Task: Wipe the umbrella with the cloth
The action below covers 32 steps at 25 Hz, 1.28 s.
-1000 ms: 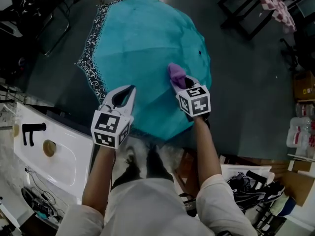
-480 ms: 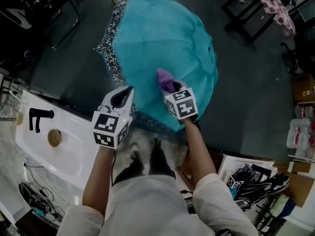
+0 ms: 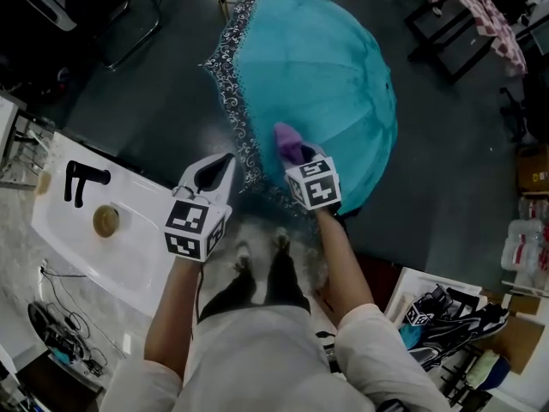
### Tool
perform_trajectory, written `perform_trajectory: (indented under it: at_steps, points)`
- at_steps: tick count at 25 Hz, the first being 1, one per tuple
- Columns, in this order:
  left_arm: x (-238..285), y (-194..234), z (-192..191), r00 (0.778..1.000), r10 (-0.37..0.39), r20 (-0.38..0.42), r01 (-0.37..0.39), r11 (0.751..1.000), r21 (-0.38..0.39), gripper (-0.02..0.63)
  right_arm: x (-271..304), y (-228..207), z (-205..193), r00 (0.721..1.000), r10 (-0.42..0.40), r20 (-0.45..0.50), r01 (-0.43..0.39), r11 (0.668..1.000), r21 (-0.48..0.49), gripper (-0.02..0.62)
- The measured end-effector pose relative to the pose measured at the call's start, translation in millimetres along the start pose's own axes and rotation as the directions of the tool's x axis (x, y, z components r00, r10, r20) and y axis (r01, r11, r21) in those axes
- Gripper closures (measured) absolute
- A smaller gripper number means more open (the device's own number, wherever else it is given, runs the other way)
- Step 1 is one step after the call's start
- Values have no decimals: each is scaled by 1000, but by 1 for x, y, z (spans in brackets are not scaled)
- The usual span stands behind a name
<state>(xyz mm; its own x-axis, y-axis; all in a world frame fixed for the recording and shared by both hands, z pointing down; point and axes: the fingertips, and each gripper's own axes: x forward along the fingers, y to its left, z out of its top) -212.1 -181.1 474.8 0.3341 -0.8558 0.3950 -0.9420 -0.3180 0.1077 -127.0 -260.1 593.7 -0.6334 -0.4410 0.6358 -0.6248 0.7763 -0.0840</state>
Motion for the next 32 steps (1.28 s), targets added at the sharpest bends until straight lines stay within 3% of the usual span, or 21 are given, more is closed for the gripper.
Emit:
perform_trajectory:
  at_steps: [10,16,20,25,32]
  points:
    - [-41,6,-17,1000,19,-11,-19,1000,-3,604,11,60,-13,997,68,-22,-68,998,-7,456]
    - [-41,-6,-8,1000,-1,4,1,1000,7,604,-6,76,-12,980,201,4,-201,980,-13,456]
    - [-18,-33,5,999,-45,17,45,999,15,604,-45,34,-1,990,126,58,-126,992,2,456]
    - [40,-68,23,994,-109,19,109,994,1,604,-93,-56,0,994,-27,103,23,999,42,454]
    - [125,-131,47,980,-199,-15,199,978,55,604,-132,-208,-25,968,-227,106,206,962,178,454]
